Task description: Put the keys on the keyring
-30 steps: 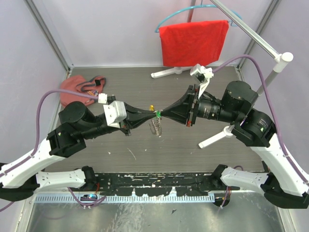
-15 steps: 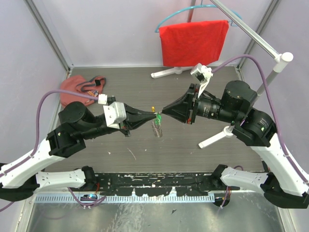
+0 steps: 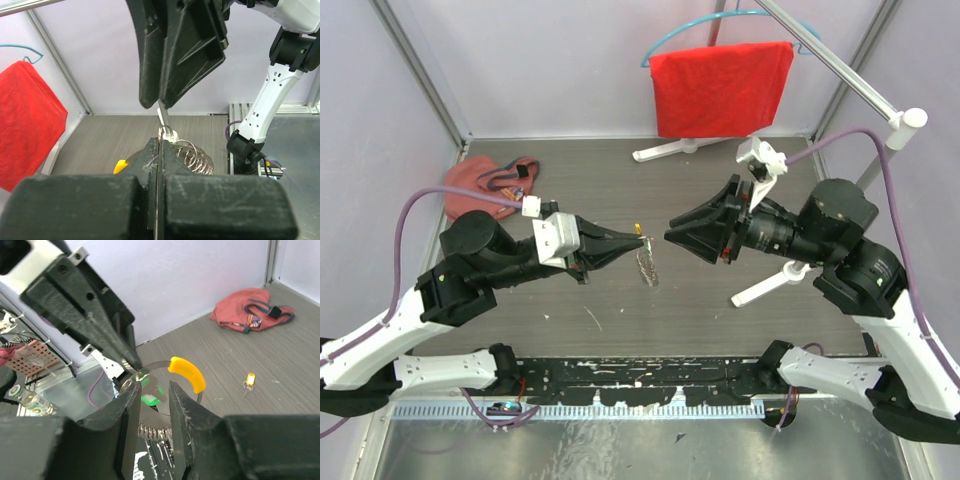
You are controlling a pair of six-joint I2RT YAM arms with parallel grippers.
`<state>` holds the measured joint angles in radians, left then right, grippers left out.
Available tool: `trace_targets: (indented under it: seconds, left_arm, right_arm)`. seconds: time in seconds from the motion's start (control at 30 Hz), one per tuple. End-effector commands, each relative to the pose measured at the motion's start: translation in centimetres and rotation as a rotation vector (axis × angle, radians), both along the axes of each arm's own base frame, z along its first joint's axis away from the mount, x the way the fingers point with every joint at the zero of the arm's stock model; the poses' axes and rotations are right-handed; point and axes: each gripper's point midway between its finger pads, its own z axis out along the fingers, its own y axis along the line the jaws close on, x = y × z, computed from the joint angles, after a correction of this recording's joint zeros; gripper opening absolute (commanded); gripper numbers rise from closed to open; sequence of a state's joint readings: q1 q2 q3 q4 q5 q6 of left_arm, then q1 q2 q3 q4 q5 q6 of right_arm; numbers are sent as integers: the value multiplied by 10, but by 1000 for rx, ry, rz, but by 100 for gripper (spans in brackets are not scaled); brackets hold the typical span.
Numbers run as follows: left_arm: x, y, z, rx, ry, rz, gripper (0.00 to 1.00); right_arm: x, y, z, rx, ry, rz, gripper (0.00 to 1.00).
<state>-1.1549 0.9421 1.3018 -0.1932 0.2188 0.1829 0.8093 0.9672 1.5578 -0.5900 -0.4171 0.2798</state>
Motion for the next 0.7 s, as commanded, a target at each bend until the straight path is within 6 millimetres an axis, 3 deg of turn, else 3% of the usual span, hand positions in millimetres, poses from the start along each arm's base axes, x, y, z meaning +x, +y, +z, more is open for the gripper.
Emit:
trace_targets:
  seconds: [0.0,0.67]
  left_arm:
    - [-11,12,29,-73,-31,-30,0]
    - [-2,10,31,-84,-42,17,0]
  right_arm:
    - [-21,-9,35,116,-179,69,36]
    - [-12,14,14,127,71,97,38]
